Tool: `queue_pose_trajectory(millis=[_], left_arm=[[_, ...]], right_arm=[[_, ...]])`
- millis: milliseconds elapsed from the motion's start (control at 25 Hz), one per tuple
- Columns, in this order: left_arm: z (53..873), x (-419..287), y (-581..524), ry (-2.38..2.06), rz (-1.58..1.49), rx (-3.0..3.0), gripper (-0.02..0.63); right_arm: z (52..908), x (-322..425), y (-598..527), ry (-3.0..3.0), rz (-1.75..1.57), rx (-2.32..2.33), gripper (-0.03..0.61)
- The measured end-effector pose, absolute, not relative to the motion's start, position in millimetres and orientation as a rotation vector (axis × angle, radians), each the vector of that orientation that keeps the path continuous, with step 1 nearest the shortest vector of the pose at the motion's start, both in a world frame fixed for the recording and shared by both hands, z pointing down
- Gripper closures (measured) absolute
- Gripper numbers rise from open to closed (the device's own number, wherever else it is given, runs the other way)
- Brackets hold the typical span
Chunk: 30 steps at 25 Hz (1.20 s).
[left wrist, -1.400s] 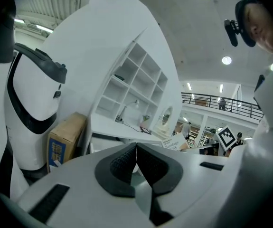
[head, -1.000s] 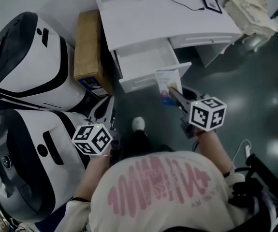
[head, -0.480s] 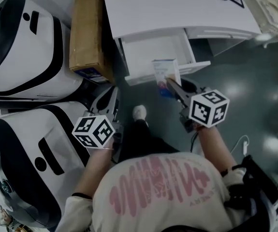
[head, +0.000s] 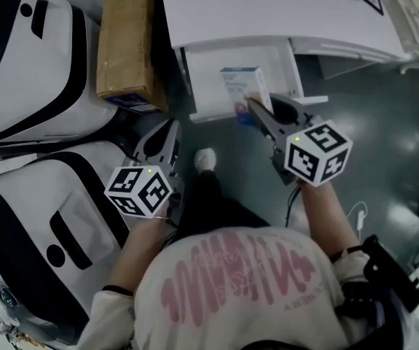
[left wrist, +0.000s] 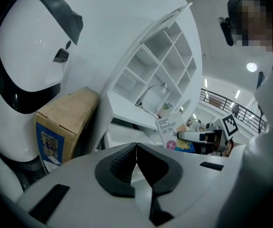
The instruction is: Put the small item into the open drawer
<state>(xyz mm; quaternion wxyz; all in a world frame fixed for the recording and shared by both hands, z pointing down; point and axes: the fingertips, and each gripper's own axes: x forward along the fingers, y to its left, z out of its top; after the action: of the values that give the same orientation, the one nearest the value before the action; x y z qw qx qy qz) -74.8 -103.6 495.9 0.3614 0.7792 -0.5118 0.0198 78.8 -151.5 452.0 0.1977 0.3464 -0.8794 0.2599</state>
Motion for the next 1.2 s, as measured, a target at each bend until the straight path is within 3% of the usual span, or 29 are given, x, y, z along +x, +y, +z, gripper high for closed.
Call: queue_pose_trajectory(millis=[480, 1200], left_arm=[[496, -88, -139, -1.27, 0.116, 2.012, 0.583], [515, -97, -160, -1.208, 0.216, 1.978, 0.583]], right_arm=[[469, 61, -193, -2.337, 0.503, 0.814, 0.492], [572, 40, -217, -2.012, 0.481, 0.503, 0.491]])
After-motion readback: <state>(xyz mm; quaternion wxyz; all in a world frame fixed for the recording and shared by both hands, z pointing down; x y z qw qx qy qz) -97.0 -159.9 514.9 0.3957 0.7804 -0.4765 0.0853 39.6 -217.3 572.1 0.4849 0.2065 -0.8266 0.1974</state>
